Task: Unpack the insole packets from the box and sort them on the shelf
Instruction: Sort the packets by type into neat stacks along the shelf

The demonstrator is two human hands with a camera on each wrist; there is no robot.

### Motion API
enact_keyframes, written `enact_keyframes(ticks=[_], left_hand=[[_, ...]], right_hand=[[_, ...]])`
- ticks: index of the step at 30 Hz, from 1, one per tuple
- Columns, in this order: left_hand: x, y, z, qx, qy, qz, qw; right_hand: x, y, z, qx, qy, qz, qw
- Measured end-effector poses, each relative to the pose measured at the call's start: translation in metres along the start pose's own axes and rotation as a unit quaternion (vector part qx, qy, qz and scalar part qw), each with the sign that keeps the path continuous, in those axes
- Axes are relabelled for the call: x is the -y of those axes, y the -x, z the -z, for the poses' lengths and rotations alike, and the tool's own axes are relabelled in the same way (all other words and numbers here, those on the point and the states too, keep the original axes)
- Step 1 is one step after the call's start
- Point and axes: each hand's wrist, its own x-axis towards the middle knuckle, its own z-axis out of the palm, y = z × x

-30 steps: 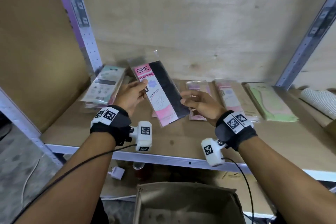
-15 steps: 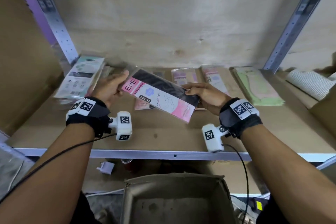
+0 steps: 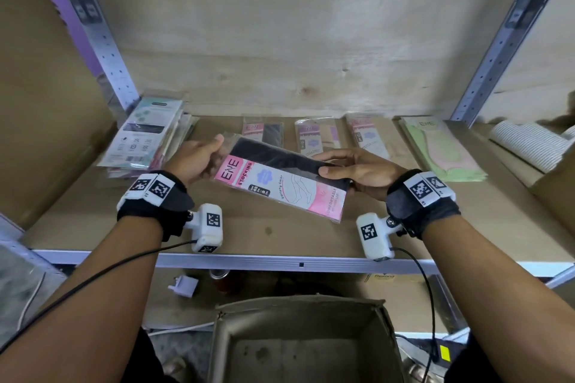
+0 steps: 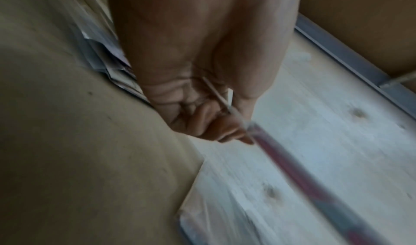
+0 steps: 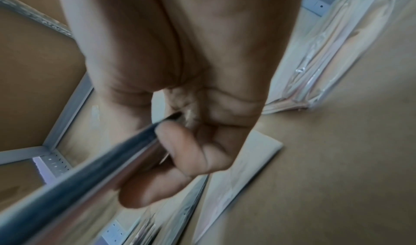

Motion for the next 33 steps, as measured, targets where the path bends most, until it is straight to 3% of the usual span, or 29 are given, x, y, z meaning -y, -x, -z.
enact_keyframes(ticks=[6,11,19,24,26,29,33], left_hand=[[0.0,0.001,0.0,-0.038,-0.094,-0.03,0.994],[-0.008,0.007,-0.002,0.052,0.105,0.03,0.993],[-0.017,0.012,-0.014,-0.006,0.21,0.044,0.977],[-0.012,0.005,-0.008,0.066,0.314,0.098,0.942],[-0.005,-0.004,-0.005,0.028,0.353,0.113,0.928],[0.001,-0.007,-0.003,-0.019,0.332,0.133,0.933],[-0.002,0.0,-0.012,0.057,0.21,0.116,0.969]], right_hand=[[-0.001,0.002,-0.004,0.016,0.012,0.008,1.0],[-0.001,0.002,-0.006,0.014,-0.015,0.033,0.999],[-0.003,-0.002,-0.009,-0.001,-0.02,0.01,1.0],[-0.004,-0.005,-0.009,-0.025,-0.046,0.009,0.999],[-0.003,-0.007,-0.008,-0.053,-0.068,0.006,0.996],[-0.004,-0.013,-0.008,-0.1,-0.129,0.008,0.987],[0.001,-0.019,-0.016,-0.117,-0.209,0.018,0.971]])
